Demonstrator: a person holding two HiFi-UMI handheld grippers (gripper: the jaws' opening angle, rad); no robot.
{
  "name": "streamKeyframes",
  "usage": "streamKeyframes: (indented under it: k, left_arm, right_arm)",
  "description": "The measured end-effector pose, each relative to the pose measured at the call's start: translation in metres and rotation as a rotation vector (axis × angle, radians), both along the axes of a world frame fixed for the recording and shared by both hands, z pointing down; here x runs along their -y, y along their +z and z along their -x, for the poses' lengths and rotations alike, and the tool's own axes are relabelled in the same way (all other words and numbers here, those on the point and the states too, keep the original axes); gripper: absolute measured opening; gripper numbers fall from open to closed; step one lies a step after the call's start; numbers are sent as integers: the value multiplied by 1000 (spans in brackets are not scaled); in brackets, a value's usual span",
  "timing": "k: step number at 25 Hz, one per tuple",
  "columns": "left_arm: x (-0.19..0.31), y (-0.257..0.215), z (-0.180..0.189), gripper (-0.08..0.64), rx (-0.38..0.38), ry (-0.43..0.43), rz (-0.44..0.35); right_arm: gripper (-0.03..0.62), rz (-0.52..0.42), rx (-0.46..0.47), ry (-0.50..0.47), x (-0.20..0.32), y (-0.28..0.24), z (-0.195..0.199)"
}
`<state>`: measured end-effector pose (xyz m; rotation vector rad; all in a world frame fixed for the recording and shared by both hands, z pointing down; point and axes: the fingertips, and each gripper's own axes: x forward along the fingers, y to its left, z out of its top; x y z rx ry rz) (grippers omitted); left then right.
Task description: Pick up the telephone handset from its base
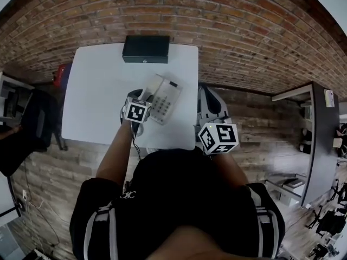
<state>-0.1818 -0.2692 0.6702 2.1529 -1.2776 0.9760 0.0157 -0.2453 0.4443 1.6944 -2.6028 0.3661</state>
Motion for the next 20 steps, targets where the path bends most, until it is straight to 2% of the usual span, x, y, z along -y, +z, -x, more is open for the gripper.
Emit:
streamKeyframes:
  k: [9,14,20]
  left_arm:
    - [22,22,-6,217,37,47,28]
    - [21,30,-13,225,67,69,79]
    - [23,43,-14,219,91,34,117]
  right_arm:
    - [-3,25,-17,60,6,5,-21]
    - [-3,41,-10,92,6,7,-33]
    - [-3,50,-13,101,3,11,-38]
